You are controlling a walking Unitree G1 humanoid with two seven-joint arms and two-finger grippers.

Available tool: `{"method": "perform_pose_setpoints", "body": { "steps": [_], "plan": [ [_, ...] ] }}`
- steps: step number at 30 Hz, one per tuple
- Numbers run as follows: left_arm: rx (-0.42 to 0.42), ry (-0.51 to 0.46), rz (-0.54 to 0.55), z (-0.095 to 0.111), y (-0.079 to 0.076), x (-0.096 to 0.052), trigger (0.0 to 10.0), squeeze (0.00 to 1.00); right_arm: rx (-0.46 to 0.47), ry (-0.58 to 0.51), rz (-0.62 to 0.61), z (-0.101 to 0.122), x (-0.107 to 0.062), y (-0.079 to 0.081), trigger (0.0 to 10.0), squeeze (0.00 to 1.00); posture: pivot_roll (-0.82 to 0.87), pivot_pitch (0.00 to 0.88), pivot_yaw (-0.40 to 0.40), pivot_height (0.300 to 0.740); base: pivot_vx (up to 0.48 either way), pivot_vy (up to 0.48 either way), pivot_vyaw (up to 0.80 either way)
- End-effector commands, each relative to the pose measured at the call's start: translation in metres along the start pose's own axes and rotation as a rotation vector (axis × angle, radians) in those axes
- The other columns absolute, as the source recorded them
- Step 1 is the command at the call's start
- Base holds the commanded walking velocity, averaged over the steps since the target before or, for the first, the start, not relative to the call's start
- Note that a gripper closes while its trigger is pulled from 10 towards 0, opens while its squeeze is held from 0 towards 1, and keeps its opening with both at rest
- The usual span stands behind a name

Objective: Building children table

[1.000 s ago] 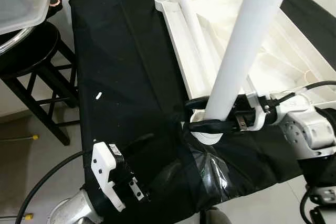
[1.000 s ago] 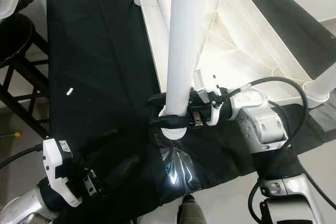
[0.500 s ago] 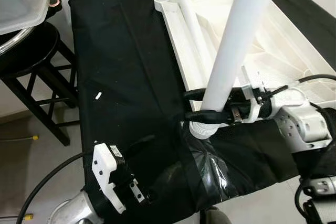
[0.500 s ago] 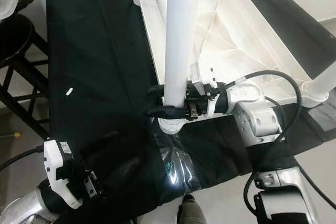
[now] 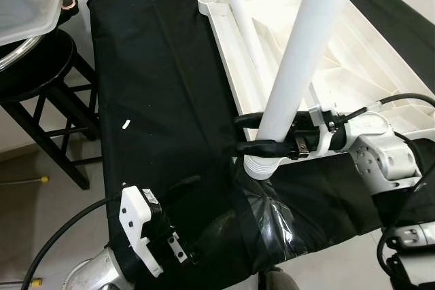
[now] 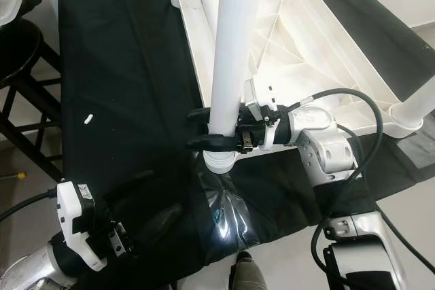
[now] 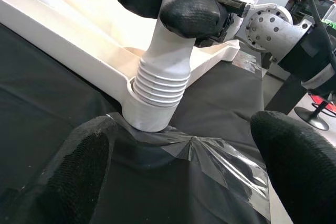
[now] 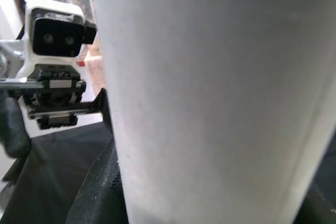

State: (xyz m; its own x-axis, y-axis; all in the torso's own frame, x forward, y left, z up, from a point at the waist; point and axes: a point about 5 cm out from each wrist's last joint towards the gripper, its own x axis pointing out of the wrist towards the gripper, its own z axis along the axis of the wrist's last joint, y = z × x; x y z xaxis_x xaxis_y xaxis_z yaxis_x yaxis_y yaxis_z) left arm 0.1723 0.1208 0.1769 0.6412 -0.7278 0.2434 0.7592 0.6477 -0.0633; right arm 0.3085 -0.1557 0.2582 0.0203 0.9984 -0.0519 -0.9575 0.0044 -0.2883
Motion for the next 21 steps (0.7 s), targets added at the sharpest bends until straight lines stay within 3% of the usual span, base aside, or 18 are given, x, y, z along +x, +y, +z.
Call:
{"method": "perform_pose_setpoints", "body": {
  "steps": [1,7,10,21],
  "plan": [
    [-0.012,0.019,-0.018,-0.002,-0.004,-0.003,10.0,0.00,0.040,0.052,0.042,-0.010,0.000,0.004,10.0,0.00,0.03,0.350,0.030,0.740,0.000,0.000,0.00],
    [-0.012,0.019,-0.018,-0.002,-0.004,-0.003,10.0,0.00,0.040,0.052,0.043,-0.010,0.000,0.004,10.0,0.00,0.03,0.350,0.030,0.740,0.000,0.000,0.00],
    [-0.012,0.020,-0.023,-0.001,-0.004,-0.003,10.0,0.00,0.030,0.098,0.118,-0.009,-0.001,-0.001,10.0,0.00,0.03,0.357,0.034,0.740,0.000,0.000,0.00],
    [-0.014,0.024,-0.022,0.000,-0.006,-0.005,10.0,0.00,0.007,0.109,0.124,-0.008,0.001,-0.011,10.0,0.00,0.04,0.372,0.033,0.740,0.000,0.000,0.00]
  ]
}}
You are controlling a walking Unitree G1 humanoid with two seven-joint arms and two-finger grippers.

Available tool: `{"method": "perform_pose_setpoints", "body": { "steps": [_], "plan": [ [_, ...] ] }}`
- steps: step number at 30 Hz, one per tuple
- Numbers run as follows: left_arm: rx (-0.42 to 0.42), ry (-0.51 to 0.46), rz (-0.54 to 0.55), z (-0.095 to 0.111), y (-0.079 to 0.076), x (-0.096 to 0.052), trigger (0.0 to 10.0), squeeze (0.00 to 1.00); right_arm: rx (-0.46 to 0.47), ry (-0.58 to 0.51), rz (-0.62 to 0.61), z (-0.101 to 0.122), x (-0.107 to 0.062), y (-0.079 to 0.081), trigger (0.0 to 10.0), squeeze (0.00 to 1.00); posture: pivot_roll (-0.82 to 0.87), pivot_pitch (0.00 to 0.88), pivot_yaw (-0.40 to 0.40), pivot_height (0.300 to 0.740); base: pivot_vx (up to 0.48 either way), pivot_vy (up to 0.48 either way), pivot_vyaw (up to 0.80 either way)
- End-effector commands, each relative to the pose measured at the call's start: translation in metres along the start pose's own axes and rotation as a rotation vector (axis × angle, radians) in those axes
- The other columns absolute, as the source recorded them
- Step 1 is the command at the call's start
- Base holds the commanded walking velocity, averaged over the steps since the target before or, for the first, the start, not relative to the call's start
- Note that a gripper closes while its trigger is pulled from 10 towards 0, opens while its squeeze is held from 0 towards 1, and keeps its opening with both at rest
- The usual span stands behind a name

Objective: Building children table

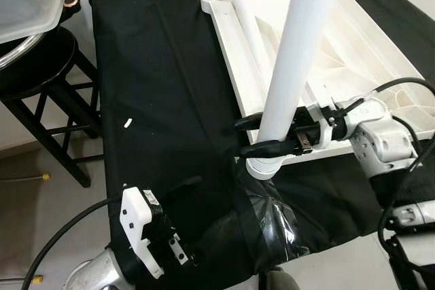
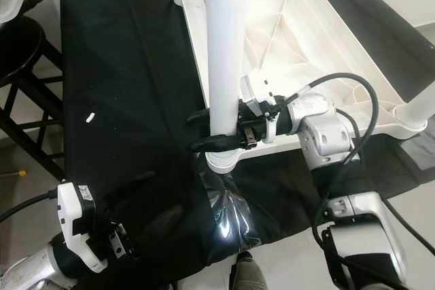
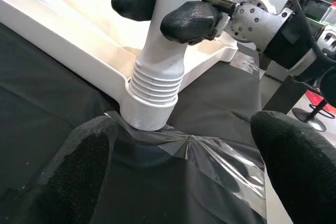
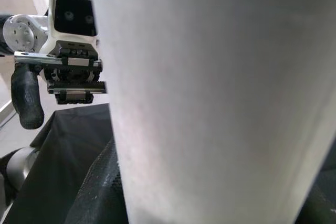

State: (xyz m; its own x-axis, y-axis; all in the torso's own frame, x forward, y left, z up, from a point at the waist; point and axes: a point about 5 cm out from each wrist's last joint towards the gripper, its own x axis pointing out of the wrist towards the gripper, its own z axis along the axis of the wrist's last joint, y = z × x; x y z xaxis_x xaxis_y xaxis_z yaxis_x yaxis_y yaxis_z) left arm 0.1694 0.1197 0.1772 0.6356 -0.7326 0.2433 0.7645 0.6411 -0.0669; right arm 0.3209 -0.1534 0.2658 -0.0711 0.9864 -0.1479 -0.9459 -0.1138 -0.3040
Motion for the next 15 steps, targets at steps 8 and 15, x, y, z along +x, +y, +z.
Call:
{"method": "perform_pose_setpoints", "body": {
  "steps": [8,15],
  "plan": [
    [-0.015,0.030,-0.015,0.001,-0.005,-0.006,10.0,0.00,0.031,0.053,0.024,-0.010,-0.003,-0.001,10.0,0.00,0.05,0.383,0.038,0.740,0.000,0.000,0.00],
    [-0.017,0.035,-0.019,0.001,-0.005,-0.007,10.0,0.00,0.000,0.055,0.117,-0.003,0.010,0.005,10.0,0.00,0.05,0.385,0.039,0.740,0.000,0.000,0.00]
  ]
}}
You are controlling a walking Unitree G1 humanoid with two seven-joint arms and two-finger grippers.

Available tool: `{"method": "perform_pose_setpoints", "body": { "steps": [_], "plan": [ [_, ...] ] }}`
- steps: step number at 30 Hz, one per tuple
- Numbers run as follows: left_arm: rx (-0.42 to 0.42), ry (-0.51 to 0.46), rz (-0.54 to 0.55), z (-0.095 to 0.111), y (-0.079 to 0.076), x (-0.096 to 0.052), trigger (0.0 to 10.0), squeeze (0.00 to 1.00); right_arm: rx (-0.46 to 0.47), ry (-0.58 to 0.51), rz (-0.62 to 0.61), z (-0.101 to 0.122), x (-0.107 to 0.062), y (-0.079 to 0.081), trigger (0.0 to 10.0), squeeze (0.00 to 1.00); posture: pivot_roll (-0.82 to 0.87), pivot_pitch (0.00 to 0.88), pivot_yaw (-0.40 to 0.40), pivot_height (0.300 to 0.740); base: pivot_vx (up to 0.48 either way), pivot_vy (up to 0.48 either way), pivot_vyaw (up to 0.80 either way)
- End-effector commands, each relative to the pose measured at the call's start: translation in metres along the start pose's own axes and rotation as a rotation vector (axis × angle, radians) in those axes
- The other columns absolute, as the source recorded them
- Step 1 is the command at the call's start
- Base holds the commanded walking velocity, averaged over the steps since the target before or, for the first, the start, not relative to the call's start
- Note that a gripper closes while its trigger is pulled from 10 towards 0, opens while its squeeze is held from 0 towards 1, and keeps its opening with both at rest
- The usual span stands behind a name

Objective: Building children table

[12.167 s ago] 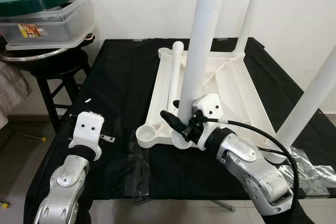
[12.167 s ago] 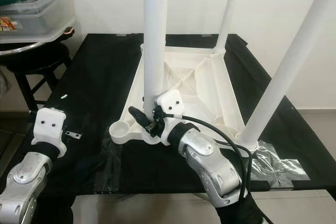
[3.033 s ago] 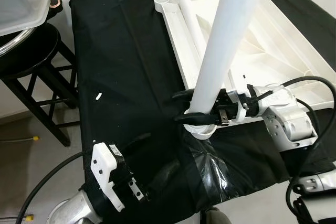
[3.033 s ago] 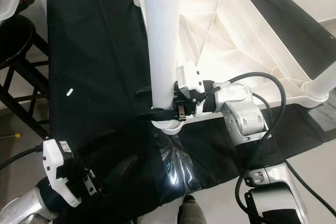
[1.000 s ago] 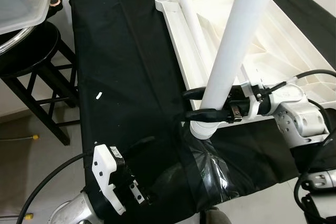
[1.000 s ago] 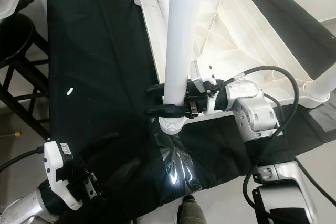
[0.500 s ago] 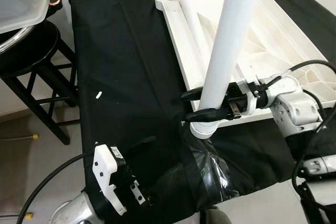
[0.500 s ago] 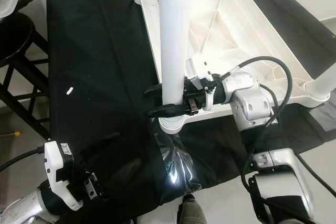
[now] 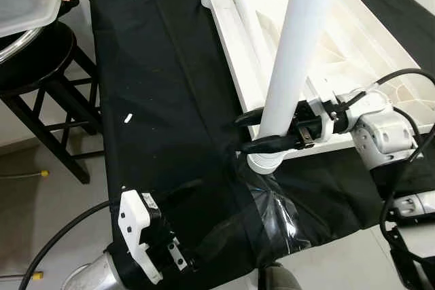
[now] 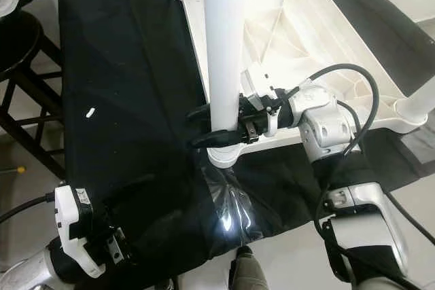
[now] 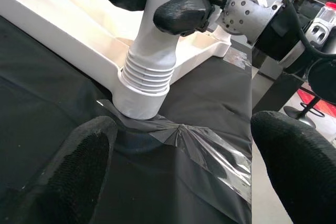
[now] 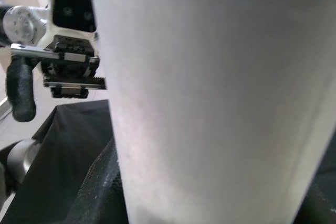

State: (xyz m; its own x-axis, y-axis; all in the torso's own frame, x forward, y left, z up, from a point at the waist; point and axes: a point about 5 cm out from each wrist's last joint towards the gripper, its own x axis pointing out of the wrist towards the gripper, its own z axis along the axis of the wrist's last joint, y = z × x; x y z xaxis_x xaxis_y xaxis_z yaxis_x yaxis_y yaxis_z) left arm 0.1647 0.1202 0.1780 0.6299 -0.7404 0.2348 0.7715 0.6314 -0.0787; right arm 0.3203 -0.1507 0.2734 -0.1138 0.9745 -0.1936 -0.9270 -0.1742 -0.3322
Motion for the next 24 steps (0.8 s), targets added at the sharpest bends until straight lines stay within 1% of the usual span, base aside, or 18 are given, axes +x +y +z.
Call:
{"method": "perform_pose_setpoints", "body": {
  "steps": [1,3,5,21,24],
  "plan": [
    [-0.002,0.026,-0.010,0.000,-0.002,-0.004,10.0,0.00,0.040,0.023,0.062,-0.010,0.009,0.007,10.0,0.00,0.05,0.385,0.039,0.740,0.000,0.000,0.00],
    [-0.002,0.028,-0.008,0.000,-0.002,-0.004,10.0,0.00,0.030,0.012,0.081,-0.007,0.014,0.008,10.0,0.00,0.05,0.385,0.039,0.740,0.000,0.000,0.00],
    [-0.002,0.028,-0.008,0.000,-0.002,-0.004,10.0,0.00,0.030,0.008,0.079,-0.007,0.014,0.007,10.0,0.00,0.05,0.385,0.038,0.740,0.000,0.000,0.00],
    [-0.006,0.030,-0.011,-0.001,-0.002,-0.004,10.0,0.00,0.074,0.031,0.084,-0.019,0.009,0.021,10.0,0.00,0.05,0.384,0.038,0.740,0.000,0.000,0.00],
    [-0.006,0.030,-0.011,-0.001,-0.002,-0.003,10.0,0.00,0.090,0.009,0.054,-0.020,0.009,0.023,10.0,0.00,0.05,0.381,0.036,0.740,0.000,0.000,0.00]
  ]
}}
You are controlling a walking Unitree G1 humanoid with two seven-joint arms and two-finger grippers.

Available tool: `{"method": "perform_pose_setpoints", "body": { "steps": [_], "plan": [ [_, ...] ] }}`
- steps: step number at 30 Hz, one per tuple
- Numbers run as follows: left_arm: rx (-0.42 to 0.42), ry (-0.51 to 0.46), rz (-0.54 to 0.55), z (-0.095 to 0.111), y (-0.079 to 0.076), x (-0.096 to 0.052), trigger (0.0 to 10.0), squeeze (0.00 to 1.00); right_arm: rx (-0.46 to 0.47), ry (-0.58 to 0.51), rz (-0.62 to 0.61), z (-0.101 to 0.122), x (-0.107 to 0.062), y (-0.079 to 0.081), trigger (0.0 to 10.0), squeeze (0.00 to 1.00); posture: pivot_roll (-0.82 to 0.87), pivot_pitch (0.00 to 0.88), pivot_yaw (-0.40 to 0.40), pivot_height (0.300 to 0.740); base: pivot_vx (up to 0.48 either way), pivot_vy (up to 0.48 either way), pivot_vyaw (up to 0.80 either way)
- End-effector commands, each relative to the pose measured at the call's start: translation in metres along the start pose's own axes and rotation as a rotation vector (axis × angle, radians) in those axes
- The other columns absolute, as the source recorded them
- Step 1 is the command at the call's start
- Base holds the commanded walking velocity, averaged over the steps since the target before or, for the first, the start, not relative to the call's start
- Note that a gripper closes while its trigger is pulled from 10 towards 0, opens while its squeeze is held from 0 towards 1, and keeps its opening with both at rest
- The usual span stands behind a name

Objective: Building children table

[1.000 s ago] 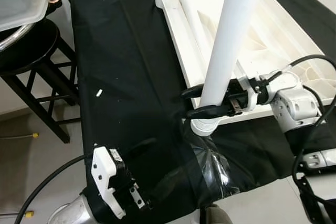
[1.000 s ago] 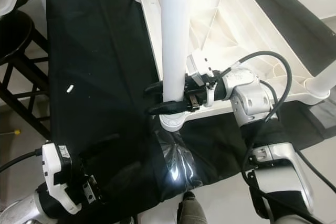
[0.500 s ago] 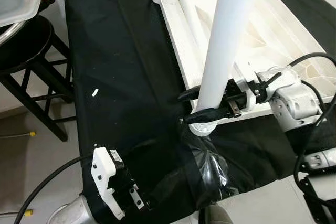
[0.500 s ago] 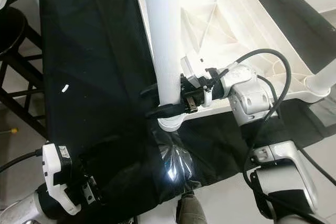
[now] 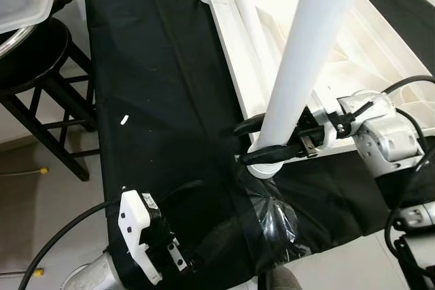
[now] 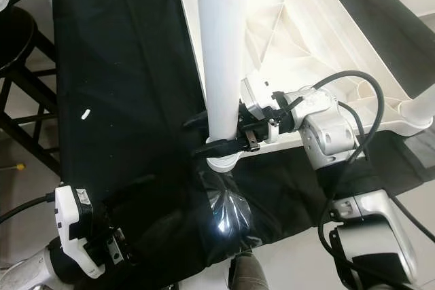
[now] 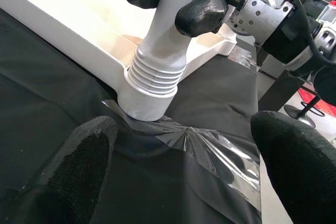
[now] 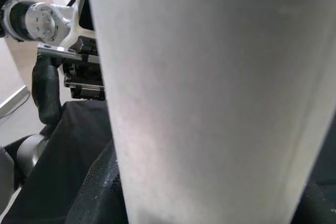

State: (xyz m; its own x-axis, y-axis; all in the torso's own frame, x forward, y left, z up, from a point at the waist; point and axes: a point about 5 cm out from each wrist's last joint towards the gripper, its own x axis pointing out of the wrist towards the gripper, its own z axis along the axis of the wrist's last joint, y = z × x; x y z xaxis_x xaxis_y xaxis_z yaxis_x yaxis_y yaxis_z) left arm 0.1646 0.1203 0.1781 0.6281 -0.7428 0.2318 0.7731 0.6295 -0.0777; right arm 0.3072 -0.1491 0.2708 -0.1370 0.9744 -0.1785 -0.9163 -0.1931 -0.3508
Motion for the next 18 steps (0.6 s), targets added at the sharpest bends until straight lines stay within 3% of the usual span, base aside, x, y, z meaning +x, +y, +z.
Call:
{"method": "perform_pose_setpoints", "body": {
  "steps": [1,7,10,15,16,17,18],
  "plan": [
    [-0.007,0.026,-0.008,-0.002,-0.002,-0.003,10.0,0.00,0.121,0.024,0.010,-0.024,0.006,0.011,10.0,0.00,0.05,0.379,0.036,0.740,0.000,0.000,0.00],
    [-0.008,0.025,-0.008,-0.003,-0.002,-0.003,10.0,0.00,0.156,0.017,-0.128,-0.027,0.005,0.016,10.0,0.00,0.03,0.368,0.026,0.740,0.000,0.000,0.00],
    [-0.009,0.023,-0.009,-0.004,-0.002,-0.002,10.0,0.00,0.193,0.074,-0.253,-0.032,0.007,0.026,10.0,0.00,0.02,0.358,0.018,0.740,0.000,0.000,0.00],
    [-0.009,0.022,-0.009,-0.005,-0.002,-0.001,10.0,0.00,0.215,0.113,-0.339,-0.036,0.012,0.032,10.0,0.00,0.02,0.351,0.015,0.740,0.000,0.000,0.00],
    [-0.009,0.021,-0.010,-0.005,-0.001,-0.001,10.0,0.00,0.235,0.136,-0.426,-0.038,0.017,0.035,10.0,0.00,0.02,0.343,0.011,0.740,0.000,0.000,0.00],
    [-0.009,0.021,-0.010,-0.005,-0.001,-0.001,10.0,0.00,0.235,0.136,-0.426,-0.038,0.017,0.035,10.0,0.00,0.02,0.343,0.011,0.740,0.000,0.000,0.00],
    [-0.006,0.019,-0.009,-0.006,0.000,0.000,10.0,0.00,0.262,0.165,-0.617,-0.043,0.027,0.040,10.0,0.00,0.01,0.337,0.006,0.740,0.000,0.000,0.00]
  ]
}}
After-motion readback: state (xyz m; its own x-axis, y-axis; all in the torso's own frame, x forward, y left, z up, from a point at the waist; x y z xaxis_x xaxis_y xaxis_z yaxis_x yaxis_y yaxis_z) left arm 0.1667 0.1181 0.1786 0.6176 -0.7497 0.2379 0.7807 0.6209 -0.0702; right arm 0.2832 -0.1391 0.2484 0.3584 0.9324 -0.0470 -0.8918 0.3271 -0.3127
